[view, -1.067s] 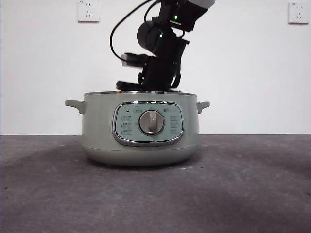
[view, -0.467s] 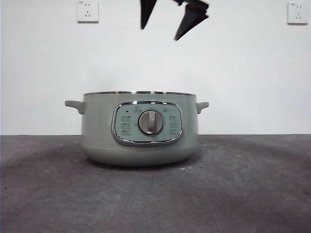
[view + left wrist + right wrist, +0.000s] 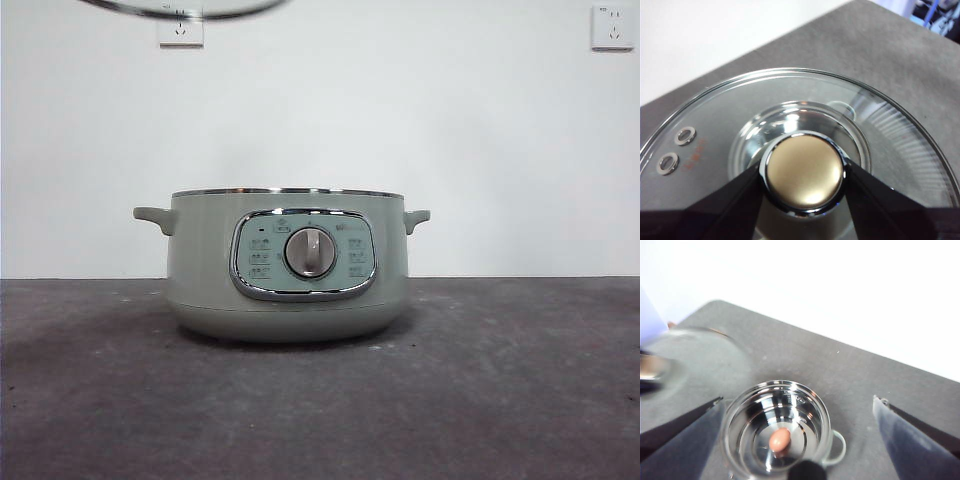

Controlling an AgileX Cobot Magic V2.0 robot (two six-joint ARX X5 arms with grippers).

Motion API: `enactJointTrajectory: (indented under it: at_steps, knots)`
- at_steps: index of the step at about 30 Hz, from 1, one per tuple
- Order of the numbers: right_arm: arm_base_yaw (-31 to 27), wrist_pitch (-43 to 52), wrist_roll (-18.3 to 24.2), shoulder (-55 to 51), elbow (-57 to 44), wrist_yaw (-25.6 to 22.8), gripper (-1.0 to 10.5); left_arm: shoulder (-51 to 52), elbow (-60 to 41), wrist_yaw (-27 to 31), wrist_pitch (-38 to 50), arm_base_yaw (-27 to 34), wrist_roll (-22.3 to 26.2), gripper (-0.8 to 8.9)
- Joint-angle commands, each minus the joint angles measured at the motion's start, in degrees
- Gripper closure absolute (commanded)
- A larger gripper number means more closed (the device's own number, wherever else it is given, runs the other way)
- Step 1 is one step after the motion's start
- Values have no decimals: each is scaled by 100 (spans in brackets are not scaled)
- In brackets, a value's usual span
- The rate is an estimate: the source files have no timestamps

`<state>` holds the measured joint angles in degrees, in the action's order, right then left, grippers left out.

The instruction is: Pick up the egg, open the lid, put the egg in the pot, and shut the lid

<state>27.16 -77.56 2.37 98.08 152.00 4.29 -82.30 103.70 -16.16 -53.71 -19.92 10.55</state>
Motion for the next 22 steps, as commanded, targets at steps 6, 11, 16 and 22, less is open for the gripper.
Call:
enactJointTrajectory:
  at_steps: [6,11,16,22]
  knots:
    - [15,-149,103,-1639,-1904,-262,444,-848,79,-72,546,-275,197,821]
    - [15,-149,190,-2592,-2940,-527,444,-1320,76,-39,866,-385,212,821]
    - [15,-149,173,-3359,-3668,-551,444,-1659,76,-28,1252,-448,212,821]
    - [15,-149,116,-4068,-4218,-927,445,-2111,76,-28,1453,-498,214,821]
